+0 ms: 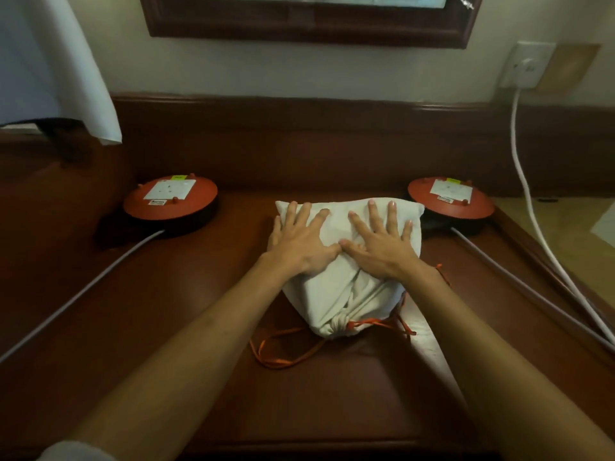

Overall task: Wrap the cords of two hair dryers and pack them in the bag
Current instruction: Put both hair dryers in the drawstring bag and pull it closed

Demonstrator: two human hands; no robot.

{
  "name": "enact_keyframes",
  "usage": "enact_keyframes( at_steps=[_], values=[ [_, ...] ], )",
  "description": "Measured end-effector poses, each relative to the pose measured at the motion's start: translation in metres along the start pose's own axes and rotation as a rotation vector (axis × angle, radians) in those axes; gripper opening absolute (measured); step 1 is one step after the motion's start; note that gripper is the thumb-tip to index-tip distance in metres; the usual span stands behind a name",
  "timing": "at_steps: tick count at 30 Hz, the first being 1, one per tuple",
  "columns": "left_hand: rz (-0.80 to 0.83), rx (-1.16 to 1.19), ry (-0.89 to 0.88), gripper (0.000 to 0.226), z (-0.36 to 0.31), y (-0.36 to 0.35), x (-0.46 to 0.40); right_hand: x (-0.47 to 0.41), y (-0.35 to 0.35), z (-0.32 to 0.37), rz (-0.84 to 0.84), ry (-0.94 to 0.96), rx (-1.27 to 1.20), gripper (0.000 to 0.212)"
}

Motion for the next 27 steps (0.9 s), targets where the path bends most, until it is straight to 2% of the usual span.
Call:
enact_keyframes(
  at_steps=[3, 5, 7, 9, 13, 18, 27],
  values=[
    [0.03, 0.005, 0.027, 0.08, 0.008, -0.001, 0.014, 0.015, 0.004, -0.013, -0.079, 0.004, -0.201, 0.073],
    [0.018, 0.152, 0.006, 0.083, 0.019, 0.001, 0.025, 0.031, -0.002, -0.02, -0.127, -0.003, -0.294, 0.073],
    [-0.09, 0.445, 0.011, 0.087, 0.032, 0.008, 0.042, 0.042, -0.012, -0.019, -0.125, 0.009, -0.36, 0.073],
    [-0.244, 0.581, 0.036, 0.09, 0.041, 0.006, 0.062, 0.045, -0.019, -0.014, -0.102, 0.012, -0.454, 0.077],
    [-0.205, 0.583, -0.039, 0.098, 0.035, -0.023, 0.058, 0.026, -0.021, -0.008, -0.091, 0.034, -0.521, 0.075],
    [-0.164, 0.573, -0.015, 0.1, 0.066, -0.013, 0.001, -0.027, -0.02, 0.0, -0.108, 0.014, -0.567, 0.072],
    [-0.289, 0.675, 0.014, 0.088, 0.108, -0.006, -0.064, -0.115, -0.02, 0.01, -0.108, -0.001, -0.567, 0.07]
  ],
)
Point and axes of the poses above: each hand's wrist, its own x-axis away from the middle knuckle, its own y-axis out of the back of the hand, z = x × y, the point moved 9 cm from there along -x, towards the middle knuckle, and after that the axes turned 9 degrees about -y, right-handed, at the moved point
